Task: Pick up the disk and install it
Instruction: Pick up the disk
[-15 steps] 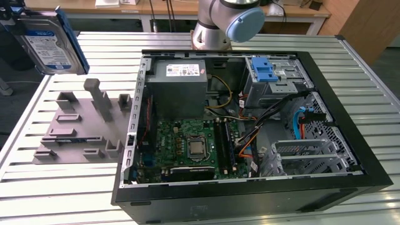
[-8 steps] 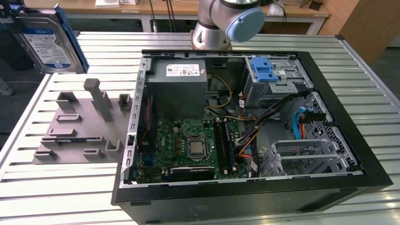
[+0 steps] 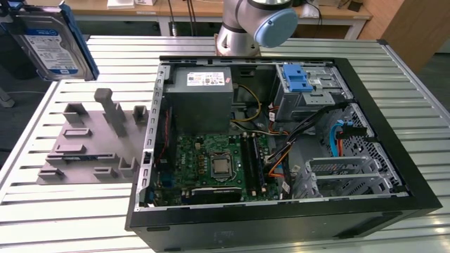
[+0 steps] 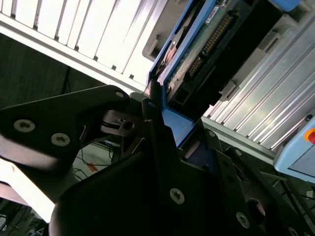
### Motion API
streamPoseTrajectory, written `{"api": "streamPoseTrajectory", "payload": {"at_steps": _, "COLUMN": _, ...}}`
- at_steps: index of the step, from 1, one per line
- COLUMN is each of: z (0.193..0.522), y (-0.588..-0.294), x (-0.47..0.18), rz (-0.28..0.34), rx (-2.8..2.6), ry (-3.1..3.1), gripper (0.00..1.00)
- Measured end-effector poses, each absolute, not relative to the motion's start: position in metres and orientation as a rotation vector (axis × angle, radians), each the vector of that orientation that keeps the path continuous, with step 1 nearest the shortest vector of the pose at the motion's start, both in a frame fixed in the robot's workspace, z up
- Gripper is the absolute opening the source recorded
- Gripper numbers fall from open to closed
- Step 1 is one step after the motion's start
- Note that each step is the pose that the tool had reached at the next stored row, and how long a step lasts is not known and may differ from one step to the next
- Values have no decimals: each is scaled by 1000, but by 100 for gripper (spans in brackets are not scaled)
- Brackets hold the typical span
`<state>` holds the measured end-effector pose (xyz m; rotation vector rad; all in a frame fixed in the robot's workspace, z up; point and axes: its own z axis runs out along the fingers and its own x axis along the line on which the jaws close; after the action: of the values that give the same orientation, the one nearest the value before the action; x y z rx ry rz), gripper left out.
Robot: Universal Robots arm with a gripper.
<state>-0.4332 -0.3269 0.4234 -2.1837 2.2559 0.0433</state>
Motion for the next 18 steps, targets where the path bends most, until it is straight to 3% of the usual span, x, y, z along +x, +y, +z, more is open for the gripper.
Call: {"api": "streamPoseTrajectory", "payload": {"at_steps": 18, "z": 436, "y": -327, "x": -433, "rz": 43, "rx": -2184, "ry": 2256, "gripper": 36}}
